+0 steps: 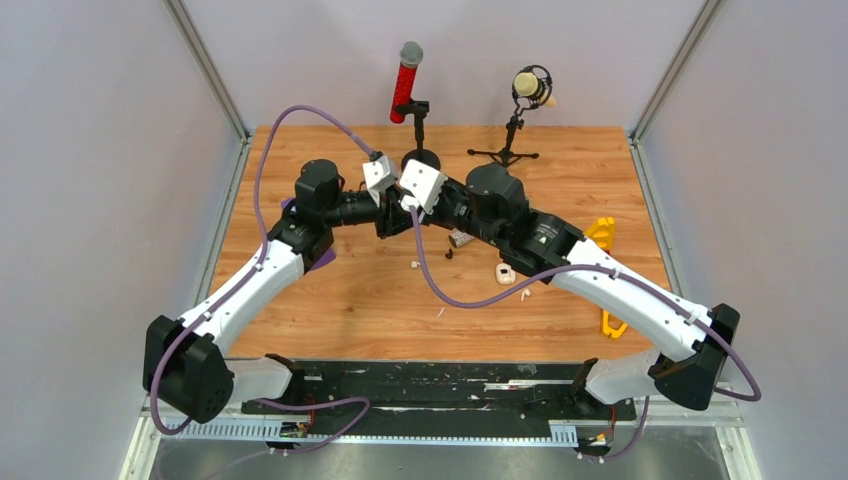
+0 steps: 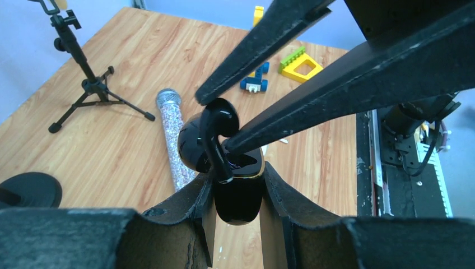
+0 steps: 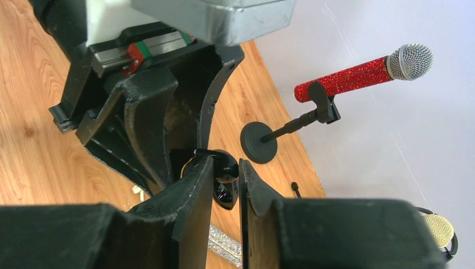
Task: Insert the wireless bluetooth earbuds into the charging case
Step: Insert the left earbud into the left side groove of the charging case.
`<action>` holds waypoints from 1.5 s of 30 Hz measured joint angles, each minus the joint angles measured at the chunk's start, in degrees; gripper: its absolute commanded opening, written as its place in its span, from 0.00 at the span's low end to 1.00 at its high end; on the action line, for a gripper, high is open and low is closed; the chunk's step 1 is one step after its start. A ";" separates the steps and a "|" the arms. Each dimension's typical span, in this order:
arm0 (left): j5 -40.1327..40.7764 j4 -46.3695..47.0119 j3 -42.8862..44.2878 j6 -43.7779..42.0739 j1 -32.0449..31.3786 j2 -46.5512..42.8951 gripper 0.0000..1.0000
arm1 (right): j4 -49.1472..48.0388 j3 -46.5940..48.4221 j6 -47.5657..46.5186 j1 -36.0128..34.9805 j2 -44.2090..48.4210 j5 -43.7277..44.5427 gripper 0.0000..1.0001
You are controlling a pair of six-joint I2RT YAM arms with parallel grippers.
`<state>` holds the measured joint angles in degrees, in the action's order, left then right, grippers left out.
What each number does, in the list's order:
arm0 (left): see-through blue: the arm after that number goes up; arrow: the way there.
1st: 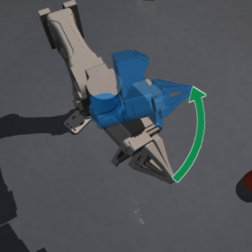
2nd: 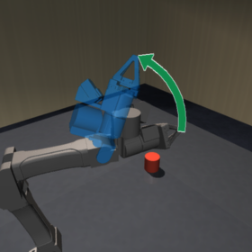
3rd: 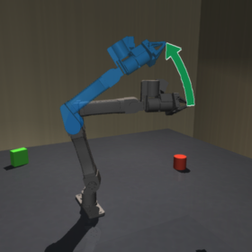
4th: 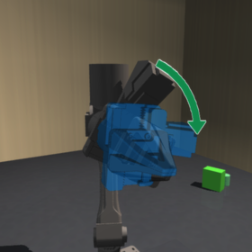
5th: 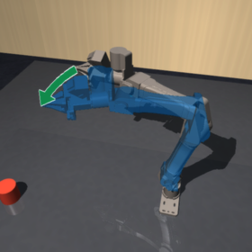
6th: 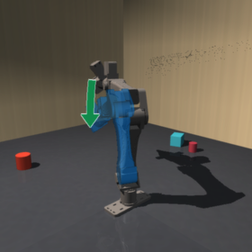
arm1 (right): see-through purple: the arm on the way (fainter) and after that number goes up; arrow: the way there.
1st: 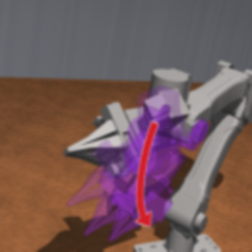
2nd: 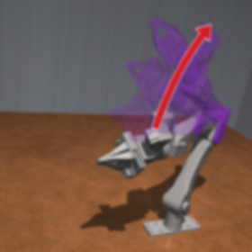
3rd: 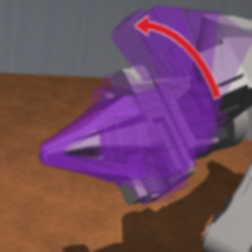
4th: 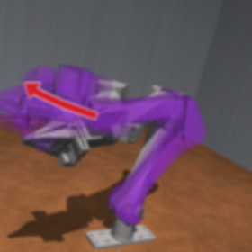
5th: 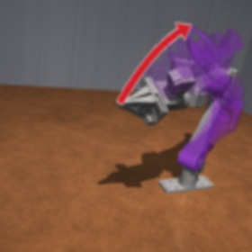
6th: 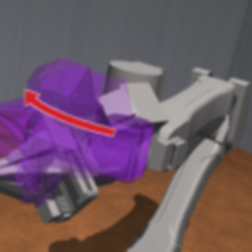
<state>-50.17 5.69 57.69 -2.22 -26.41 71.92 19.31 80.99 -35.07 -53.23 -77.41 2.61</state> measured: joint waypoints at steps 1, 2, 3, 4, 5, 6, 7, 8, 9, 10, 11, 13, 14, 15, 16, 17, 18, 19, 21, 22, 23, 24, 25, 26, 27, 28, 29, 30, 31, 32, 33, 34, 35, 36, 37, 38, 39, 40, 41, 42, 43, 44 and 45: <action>-0.46 1.03 -0.48 0.94 0.37 0.00 0.29 | -0.02 0.00 -0.02 -0.33 -0.15 0.59 0.21; -0.83 1.95 -0.90 1.90 0.79 0.00 0.29 | -0.02 0.00 -0.02 -0.52 -0.26 1.05 0.21; -1.03 2.73 -1.22 2.51 1.07 0.00 0.29 | -0.11 0.00 -0.07 -0.70 -0.28 1.55 0.21; -1.36 3.91 -1.70 3.58 1.42 0.00 0.29 | -0.11 0.00 -0.09 -0.79 -0.28 1.97 0.21; -1.62 4.96 -2.08 4.57 1.66 0.00 0.29 | -0.15 0.00 -0.09 -0.85 -0.28 2.36 0.21; -1.81 5.79 -2.32 5.22 1.84 0.00 0.29 | -0.15 0.00 -0.11 -0.90 -0.28 2.69 0.21; -1.88 6.88 -2.60 6.16 2.01 0.00 0.29 | -0.13 0.00 -0.11 -0.98 -0.28 2.97 0.21; -2.08 8.17 -2.97 7.15 2.21 -0.04 0.29 | -0.15 0.00 -0.15 -1.03 -0.28 3.32 0.21; -2.25 9.57 -3.45 8.22 2.32 -0.04 0.29 | -0.15 0.02 -0.17 -1.07 -0.28 3.58 0.21; -2.49 11.54 -4.20 9.53 2.56 -0.04 0.29 | -0.13 0.07 -0.26 -1.11 -0.31 3.91 0.21; -2.69 13.49 -4.96 10.80 2.67 -0.04 0.29 | -0.11 0.17 -0.48 -1.18 -0.42 4.17 0.21; -3.37 18.62 -7.26 13.79 2.97 -0.04 0.30 | -0.02 0.83 -1.14 -1.53 -0.96 4.94 0.21; -3.80 20.79 -8.31 15.28 3.08 -0.04 0.30 | -0.07 1.33 -1.57 -1.84 -1.40 5.46 0.21; -3.98 22.25 -9.05 16.28 3.19 -0.04 0.30 | -0.09 1.70 -2.03 -2.10 -1.79 5.92 0.21; -4.26 23.82 -9.73 17.27 3.26 -0.04 0.30 | -0.11 2.12 -2.58 -2.45 -2.19 6.51 0.21; -4.59 25.29 -10.29 18.08 3.28 -0.04 0.30 | -0.11 2.49 -3.08 -2.89 -2.64 7.04 0.21; -4.79 26.40 -10.62 18.64 3.32 -0.04 0.31 | -0.07 2.82 -3.56 -3.21 -2.99 7.43 0.21; -4.96 27.56 -10.97 19.10 3.39 -0.04 0.31 | -0.07 3.13 -4.00 -3.63 -3.32 7.80 0.21; -5.29 30.29 -11.78 19.91 3.58 -0.09 0.32 | 0.17 3.50 -4.44 -4.22 -3.63 8.22 0.21; -5.46 32.13 -12.61 20.17 3.69 -0.24 0.32 | 0.37 3.80 -4.70 -4.59 -3.74 8.41 0.21; -5.73 33.48 -13.33 20.37 3.76 -0.39 0.32 | 0.57 4.11 -4.94 -4.87 -3.85 8.52 0.21; -5.99 34.60 -13.97 20.39 3.80 -0.50 0.32 | 0.85 4.48 -5.14 -5.14 -3.91 8.66 0.21; -6.36 35.71 -14.62 20.39 3.91 -0.63 0.32 | 1.25 4.96 -5.31 -5.35 -3.98 8.74 0.21; -6.60 36.83 -15.37 20.41 3.98 -0.83 0.32 | 1.51 5.49 -5.53 -5.60 -4.02 8.87 0.21; -6.84 38.10 -16.11 20.41 4.02 -1.03 0.32 | 1.79 6.05 -5.64 -5.81 -4.04 8.92 0.21; -6.97 39.12 -16.57 20.44 4.07 -1.11 0.32 | 2.14 6.62 -5.79 -6.05 -4.04 8.96 0.20; -7.04 40.70 -17.20 20.48 4.13 -1.20 0.31 | 2.60 7.41 -6.10 -6.38 -4.04 9.16 0.20; -7.06 42.34 -17.77 20.65 4.24 -1.22 0.31 | 2.80 8.00 -6.47 -6.60 -4.04 9.35 0.20; -6.99 43.58 -18.25 20.90 4.35 -1.25 0.30 | 2.89 8.46 -6.71 -6.82 -4.04 9.51 0.20; -6.86 45.11 -18.82 21.24 4.55 -1.27 0.30 | 2.95 8.81 -7.10 -7.10 -4.04 9.75 0.20; -6.71 46.45 -19.34 21.59 4.74 -1.27 0.30 | 3.04 9.05 -7.39 -7.39 -4.04 9.94 0.20; -6.34 48.26 -20.02 22.08 4.98 -1.27 0.30 | 3.13 9.09 -7.72 -7.65 -4.04 10.01 0.20; -6.14 49.79 -20.59 22.62 5.25 -1.29 0.31 | 3.34 9.09 -8.00 -7.89 -4.04 10.14 0.20; -5.73 51.60 -21.29 23.17 5.57 -1.29 0.31 | 3.58 9.09 -8.20 -8.07 -4.13 10.29 0.20; -5.29 53.00 -21.81 23.82 5.86 -1.31 0.32 | 3.89 9.09 -8.52 -8.26 -4.26 10.45 0.20; -4.85 54.18 -22.25 24.26 6.08 -1.33 0.32 | 4.15 9.09 -8.83 -8.46 -4.44 10.73 0.20; -4.44 55.47 -22.75 24.90 6.32 -1.38 0.32 | 4.28 9.09 -9.05 -8.66 -4.66 10.99 0.20; -3.89 56.96 -23.28 25.49 6.56 -1.40 0.31 | 4.44 9.09 -9.33 -8.92 -4.94 11.23 0.20; -3.56 57.72 -23.54 25.86 6.64 -1.42 0.31 | 4.59 9.09 -9.60 -9.14 -5.16 11.47 0.20; -3.17 58.77 -23.80 26.36 6.75 -1.44 0.30 | 4.70 9.09 -9.92 -9.46 -5.49 11.80 0.20; -3.04 59.19 -23.89 26.64 6.82 -1.44 0.29 | 4.66 9.09 -10.12 -9.77 -5.70 12.04 0.20; -2.67 59.82 -23.96 26.99 6.93 -1.44 0.29 | 4.74 9.09 -10.34 -10.12 -5.86 12.20 0.20; -2.40 60.26 -23.96 27.12 6.97 -1.44 0.29 | 4.90 9.09 -10.51 -10.45 -5.99 12.33 0.20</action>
<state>-52.58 65.95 33.74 24.91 -19.44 70.48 24.21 90.08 -45.58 -63.68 -83.40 14.94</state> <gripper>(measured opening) 0.366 0.216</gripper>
